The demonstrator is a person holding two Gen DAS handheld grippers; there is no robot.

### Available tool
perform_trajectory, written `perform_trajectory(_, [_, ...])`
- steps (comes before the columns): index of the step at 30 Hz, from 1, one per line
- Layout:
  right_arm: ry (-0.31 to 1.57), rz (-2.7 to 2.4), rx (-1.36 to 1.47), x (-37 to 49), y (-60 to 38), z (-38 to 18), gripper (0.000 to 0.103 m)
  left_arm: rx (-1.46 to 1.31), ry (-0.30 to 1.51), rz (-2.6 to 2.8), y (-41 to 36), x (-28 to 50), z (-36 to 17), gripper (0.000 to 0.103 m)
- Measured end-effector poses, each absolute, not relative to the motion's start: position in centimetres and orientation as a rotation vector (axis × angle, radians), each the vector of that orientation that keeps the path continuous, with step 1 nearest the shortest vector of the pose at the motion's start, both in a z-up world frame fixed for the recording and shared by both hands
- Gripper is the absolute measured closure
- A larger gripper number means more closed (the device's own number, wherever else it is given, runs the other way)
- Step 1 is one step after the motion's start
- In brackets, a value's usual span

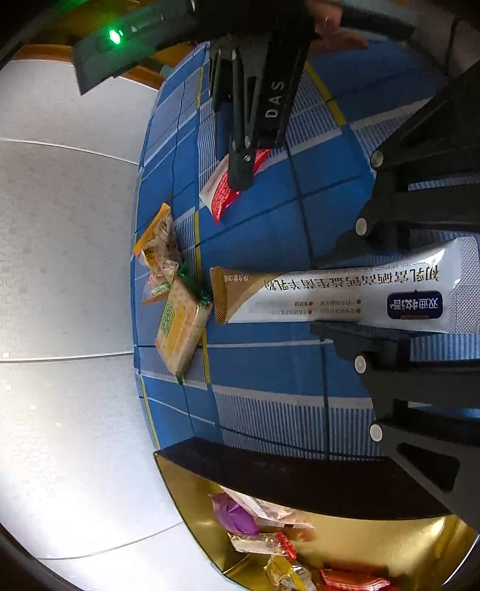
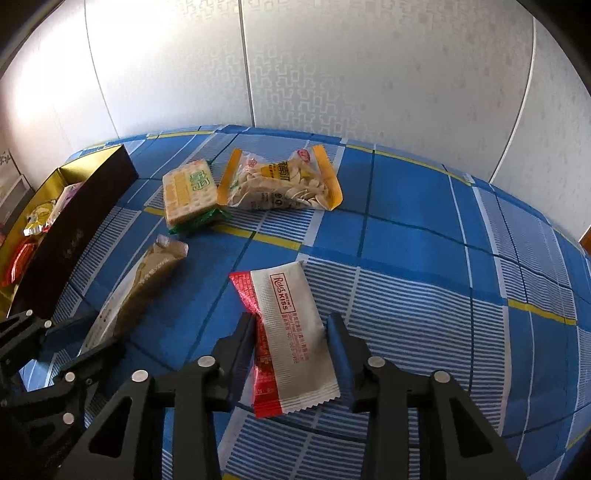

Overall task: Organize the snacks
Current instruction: 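Carry the white bar packet with the left tool into the tin and open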

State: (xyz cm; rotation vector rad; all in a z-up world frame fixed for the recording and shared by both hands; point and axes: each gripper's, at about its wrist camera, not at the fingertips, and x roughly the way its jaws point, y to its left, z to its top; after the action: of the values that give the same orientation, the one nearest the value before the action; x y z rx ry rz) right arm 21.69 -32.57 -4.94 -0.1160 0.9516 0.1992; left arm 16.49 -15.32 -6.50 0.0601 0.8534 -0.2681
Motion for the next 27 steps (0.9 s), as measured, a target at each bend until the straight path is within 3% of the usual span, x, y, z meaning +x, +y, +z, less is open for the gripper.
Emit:
perform_trajectory(17, [0.929, 0.176, -0.088, 21.4, -32.7, -4.8, 0.064, -0.095, 0.740, -0.284, -9.2, 12.8, -1.2, 0.078])
perform_trajectory(27, [0.917, 0.150, -0.082, 21.3, -32.5, -4.6, 0.069, -0.147, 0.769, -0.171, -1.3, 12.5, -1.9, 0.078])
